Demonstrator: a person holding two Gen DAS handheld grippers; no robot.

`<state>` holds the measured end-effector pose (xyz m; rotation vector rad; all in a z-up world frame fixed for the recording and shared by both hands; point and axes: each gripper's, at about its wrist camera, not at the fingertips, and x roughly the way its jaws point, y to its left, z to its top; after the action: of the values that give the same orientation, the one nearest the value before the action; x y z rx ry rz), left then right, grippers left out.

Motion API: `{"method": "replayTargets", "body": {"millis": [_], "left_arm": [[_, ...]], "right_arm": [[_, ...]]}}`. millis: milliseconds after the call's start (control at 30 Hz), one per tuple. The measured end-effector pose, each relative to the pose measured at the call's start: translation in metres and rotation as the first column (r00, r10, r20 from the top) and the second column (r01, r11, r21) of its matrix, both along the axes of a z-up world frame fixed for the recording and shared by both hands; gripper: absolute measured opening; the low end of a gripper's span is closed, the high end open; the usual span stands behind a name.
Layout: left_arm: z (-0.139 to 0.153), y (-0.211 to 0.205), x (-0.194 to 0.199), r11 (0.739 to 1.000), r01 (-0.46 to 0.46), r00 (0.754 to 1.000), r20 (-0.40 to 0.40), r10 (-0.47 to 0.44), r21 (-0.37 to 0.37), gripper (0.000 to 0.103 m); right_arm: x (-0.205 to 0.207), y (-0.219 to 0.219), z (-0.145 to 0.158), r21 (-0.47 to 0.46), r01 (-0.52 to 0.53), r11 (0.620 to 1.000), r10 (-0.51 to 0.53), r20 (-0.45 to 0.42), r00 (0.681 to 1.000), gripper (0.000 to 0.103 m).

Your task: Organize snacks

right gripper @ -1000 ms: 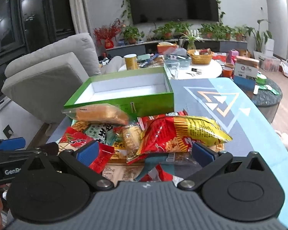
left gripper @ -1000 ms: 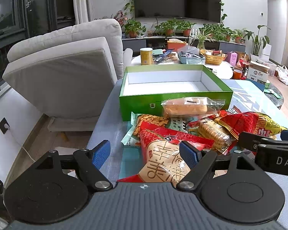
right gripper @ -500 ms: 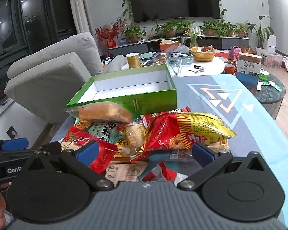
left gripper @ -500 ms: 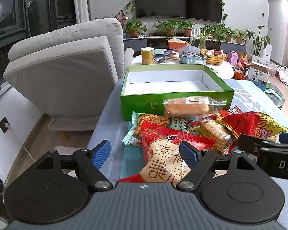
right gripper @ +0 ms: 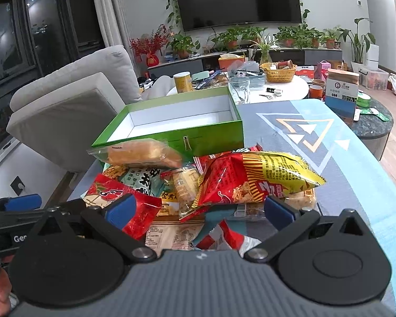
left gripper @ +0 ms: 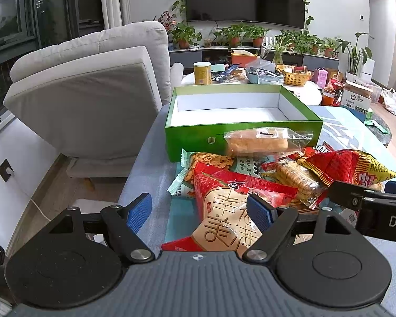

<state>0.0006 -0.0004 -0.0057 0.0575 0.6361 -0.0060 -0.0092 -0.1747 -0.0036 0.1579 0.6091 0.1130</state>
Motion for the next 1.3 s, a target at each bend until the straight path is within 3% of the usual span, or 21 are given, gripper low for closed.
{"method": "replayTargets", "body": {"millis": [867,1000,1300], "left_arm": [[-0.003,0.007,0.010,1.000,0.007,1.000,-0.021,-0.007,-0.010,0.077],[-0.005,0.017,0.012,0.999,0.026,1.000,-0.013,-0.026,-0.031,0.076],[-0.015,0.037,0.017,0.986,0.123,0.992,-0.025,-0.127,-0.112,0.071]], "right_arm": [[0.011,0.002,0.000,0.035,0.007,0.999,-0.006,-0.013,1.000,0.068],[0.014,0.000,0.000,0.105,-0.014,0.994,0.015,-0.014,1.000,0.068],[0.031,0.008,-0.011,0.283,-0.130,0.950,0.169,-0.121,0.978,0.067]]}}
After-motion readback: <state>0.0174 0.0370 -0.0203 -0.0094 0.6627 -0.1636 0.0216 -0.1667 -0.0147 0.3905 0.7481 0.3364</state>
